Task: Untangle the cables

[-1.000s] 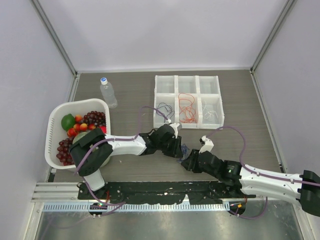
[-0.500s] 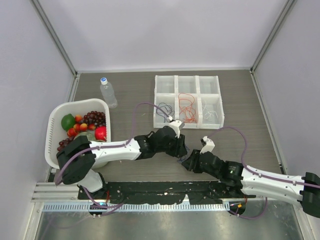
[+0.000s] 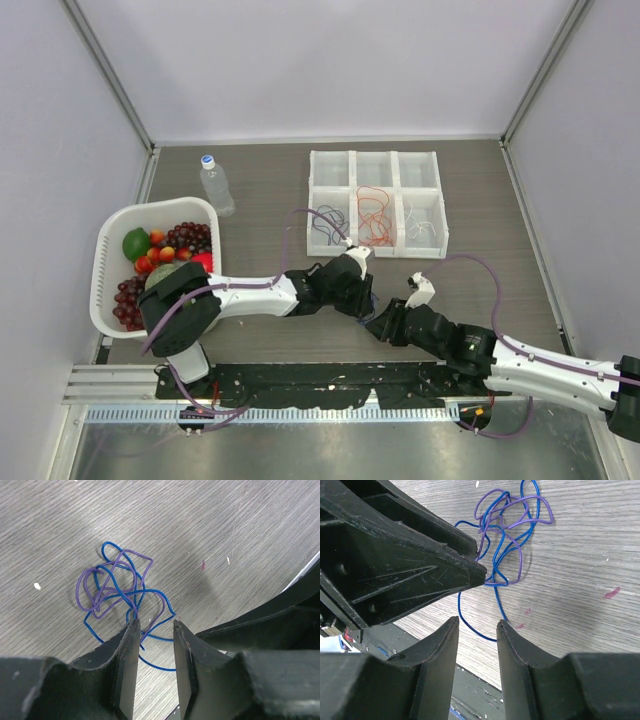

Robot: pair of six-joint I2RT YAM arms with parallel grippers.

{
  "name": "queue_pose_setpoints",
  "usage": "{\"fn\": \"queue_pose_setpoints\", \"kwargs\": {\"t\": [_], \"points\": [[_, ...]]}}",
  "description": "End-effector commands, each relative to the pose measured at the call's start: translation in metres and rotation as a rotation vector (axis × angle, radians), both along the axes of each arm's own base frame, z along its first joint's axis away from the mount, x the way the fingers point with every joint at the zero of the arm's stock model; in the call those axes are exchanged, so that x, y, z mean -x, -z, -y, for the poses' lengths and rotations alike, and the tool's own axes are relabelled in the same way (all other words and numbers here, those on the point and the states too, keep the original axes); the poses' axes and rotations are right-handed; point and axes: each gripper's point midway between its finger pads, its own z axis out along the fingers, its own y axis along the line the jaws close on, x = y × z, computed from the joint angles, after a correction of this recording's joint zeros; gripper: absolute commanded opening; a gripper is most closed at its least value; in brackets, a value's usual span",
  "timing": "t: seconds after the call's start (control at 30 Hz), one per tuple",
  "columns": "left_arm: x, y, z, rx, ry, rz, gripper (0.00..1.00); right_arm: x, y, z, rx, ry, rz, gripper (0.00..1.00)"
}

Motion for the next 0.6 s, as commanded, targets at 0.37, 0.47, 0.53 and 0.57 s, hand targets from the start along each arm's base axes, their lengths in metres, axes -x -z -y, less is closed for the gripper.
{"fn": "queue_pose_setpoints", "kwargs": {"t": [0.37, 0.47, 0.53, 0.57], "points": [[-0.012, 0.002, -0.007, -0.038, -0.018, 0.07, 0.31, -0.002, 0.004, -0.003, 0.008, 0.006, -0.005, 0.41], [-0.011, 0.008, -0.004, -0.053, -0.007, 0.059, 0.29, -0.003, 0.002, -0.005, 0.01, 0.003, 0.001, 0.41], [-0.011, 0.011, -0.004, -0.059, -0.006, 0.053, 0.28, -0.003, 0.002, -0.005, 0.012, 0.001, 0.002, 0.41], [-0.012, 0.012, -0.004, -0.06, -0.006, 0.052, 0.27, -0.003, 0.001, -0.006, 0.009, 0.0, 0.003, 0.41]]}}
